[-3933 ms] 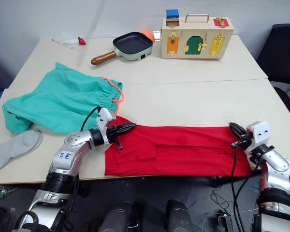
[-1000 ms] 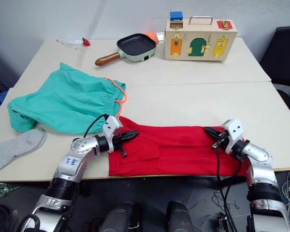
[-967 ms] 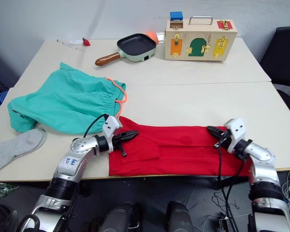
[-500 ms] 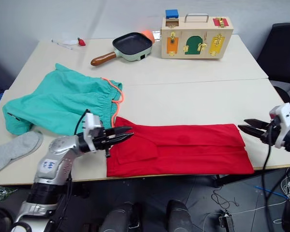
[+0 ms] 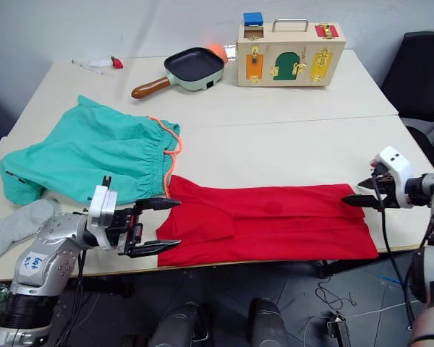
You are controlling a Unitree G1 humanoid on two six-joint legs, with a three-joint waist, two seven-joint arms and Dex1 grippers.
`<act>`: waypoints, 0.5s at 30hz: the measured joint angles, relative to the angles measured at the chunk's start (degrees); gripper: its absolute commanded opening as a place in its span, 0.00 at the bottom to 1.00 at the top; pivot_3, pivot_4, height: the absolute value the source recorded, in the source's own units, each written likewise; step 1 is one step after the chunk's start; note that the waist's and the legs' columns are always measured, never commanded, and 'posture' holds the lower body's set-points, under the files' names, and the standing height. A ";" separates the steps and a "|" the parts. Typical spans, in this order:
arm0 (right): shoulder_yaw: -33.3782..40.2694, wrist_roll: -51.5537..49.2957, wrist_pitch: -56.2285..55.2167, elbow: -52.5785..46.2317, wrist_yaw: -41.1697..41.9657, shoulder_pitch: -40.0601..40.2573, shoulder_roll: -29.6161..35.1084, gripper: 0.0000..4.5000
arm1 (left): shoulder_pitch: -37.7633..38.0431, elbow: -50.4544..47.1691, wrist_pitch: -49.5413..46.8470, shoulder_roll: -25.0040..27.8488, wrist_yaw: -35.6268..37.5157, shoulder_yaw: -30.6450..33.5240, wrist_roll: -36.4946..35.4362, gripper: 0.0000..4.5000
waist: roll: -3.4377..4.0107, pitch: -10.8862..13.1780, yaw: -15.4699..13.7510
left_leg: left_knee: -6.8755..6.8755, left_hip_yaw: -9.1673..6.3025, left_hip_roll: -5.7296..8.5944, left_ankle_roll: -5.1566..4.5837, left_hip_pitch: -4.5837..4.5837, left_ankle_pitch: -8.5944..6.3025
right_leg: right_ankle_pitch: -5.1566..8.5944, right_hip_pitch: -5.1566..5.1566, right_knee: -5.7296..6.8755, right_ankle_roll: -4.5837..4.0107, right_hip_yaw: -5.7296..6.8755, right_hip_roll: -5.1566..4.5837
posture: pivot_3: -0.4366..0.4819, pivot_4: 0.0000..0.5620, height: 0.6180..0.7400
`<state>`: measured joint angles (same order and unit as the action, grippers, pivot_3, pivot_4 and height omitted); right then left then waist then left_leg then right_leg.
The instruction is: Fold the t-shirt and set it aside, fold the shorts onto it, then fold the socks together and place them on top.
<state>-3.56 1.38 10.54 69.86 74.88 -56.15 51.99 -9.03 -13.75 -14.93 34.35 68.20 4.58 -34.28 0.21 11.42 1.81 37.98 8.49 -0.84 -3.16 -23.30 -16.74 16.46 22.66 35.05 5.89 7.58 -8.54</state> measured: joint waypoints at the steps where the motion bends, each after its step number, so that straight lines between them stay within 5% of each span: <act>1: -0.04 0.35 0.44 0.20 -0.44 -0.47 -0.25 0.70 | 0.26 -0.33 0.04 0.01 -0.09 0.01 0.00 1.00 | 0.00 0.00 -0.08 | 0.00 -0.01 0.00 0.00 0.00 0.00 | 0.00 0.00 0.01 0.00 0.01 0.00 | 0.48 0.27 1.00; 10: -2.62 4.16 4.44 0.63 3.44 -2.86 -0.74 0.01 | 1.01 -1.76 0.68 0.34 -1.58 -0.02 0.07 1.00 | 0.00 0.00 -0.03 | -0.01 -0.02 0.00 0.01 0.01 -0.01 | 0.00 -0.01 0.03 0.00 0.01 0.01 | 0.48 0.27 1.00; 15: -2.88 5.08 4.14 0.64 4.67 -3.13 -0.74 0.01 | 0.92 -1.74 0.79 0.60 -2.13 -0.03 0.11 1.00 | 0.00 0.00 -0.05 | 0.00 -0.02 0.00 0.01 0.01 -0.01 | 0.00 -0.01 0.03 0.00 0.02 0.01 | 0.48 0.27 1.00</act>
<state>-6.44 6.46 14.68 70.50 79.55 -59.28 51.25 -8.11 -15.49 -14.14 34.95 66.07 4.55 -34.17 0.22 11.42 1.76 37.98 8.47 -0.84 -3.14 -23.30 -16.75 16.46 22.65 35.08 5.89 7.59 -8.53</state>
